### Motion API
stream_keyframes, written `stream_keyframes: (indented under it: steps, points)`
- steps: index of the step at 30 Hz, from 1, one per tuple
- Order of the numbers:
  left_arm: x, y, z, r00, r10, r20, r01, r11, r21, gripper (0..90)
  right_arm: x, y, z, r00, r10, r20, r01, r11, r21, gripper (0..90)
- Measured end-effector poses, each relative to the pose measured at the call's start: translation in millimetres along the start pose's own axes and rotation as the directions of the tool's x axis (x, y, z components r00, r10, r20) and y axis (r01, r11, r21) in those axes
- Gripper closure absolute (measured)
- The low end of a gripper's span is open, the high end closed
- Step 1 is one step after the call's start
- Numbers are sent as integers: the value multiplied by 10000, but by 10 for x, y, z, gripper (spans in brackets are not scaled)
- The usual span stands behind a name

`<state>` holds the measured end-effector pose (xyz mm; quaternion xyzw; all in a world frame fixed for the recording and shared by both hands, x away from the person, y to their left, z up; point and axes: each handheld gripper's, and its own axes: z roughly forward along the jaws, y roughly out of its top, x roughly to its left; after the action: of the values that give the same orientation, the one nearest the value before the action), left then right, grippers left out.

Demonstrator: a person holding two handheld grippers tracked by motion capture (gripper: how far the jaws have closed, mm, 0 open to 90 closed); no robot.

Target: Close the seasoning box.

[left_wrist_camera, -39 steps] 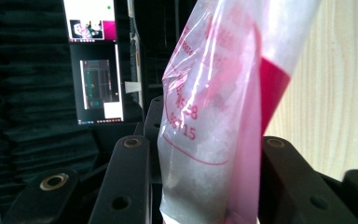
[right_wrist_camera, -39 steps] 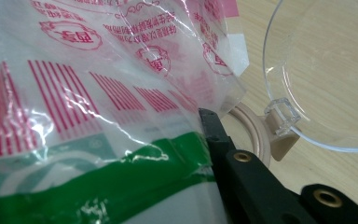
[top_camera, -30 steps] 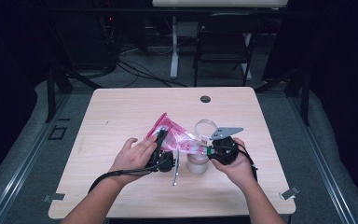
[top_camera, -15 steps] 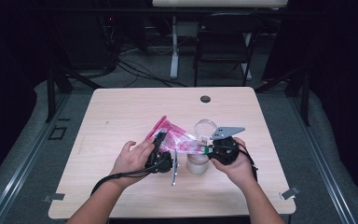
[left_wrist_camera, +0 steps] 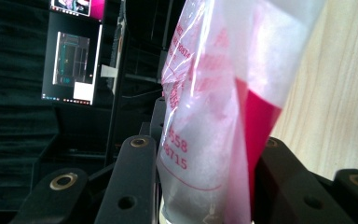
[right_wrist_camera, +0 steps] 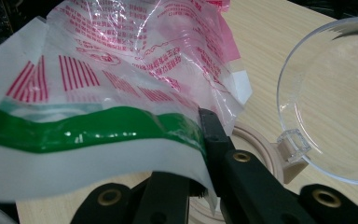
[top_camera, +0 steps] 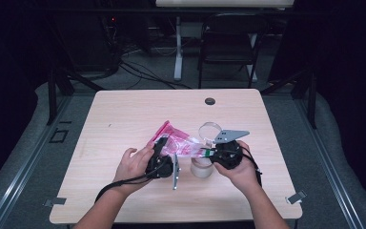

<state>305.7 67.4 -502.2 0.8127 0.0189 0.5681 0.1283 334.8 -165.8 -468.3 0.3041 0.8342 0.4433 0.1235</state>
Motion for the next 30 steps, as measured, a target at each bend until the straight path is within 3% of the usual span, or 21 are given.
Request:
stream_keyframes:
  steps: [9, 14, 18, 20, 25, 27, 30]
  points:
    - [-74, -59, 32, 9976, -685, 104, 687, 9975, -185, 717, 27, 35, -12, 10000, -89, 14, 89, 9999, -53, 900]
    - [-133, -120, 24, 9927, -1193, 194, 1196, 9927, -156, 718, 77, 58, 25, 9997, -233, 47, 233, 9997, 6, 900]
    - [-151, -139, 14, 9902, -1379, 212, 1383, 9902, -185, 719, 98, 69, 40, 9997, -250, 31, 250, 9997, 38, 900]
    - [-177, -158, 10, 9824, -1817, 437, 1825, 9831, -154, 719, 106, 80, 50, 9997, -245, 35, 245, 9997, 14, 900]
    - [-199, -175, 15, 9763, -2079, 602, 2091, 9778, -155, 718, 123, 91, 61, 9995, -315, 82, 315, 9995, -3, 900]
    - [-215, -184, 20, 9685, -2382, 723, 2405, 9703, -256, 719, 123, 94, 67, 9995, -329, 41, 329, 9995, -5, 900]
    - [-249, -202, 43, 9611, -2555, 1052, 2589, 9657, -200, 719, 120, 89, 86, 9994, -360, 17, 359, 9993, 112, 900]
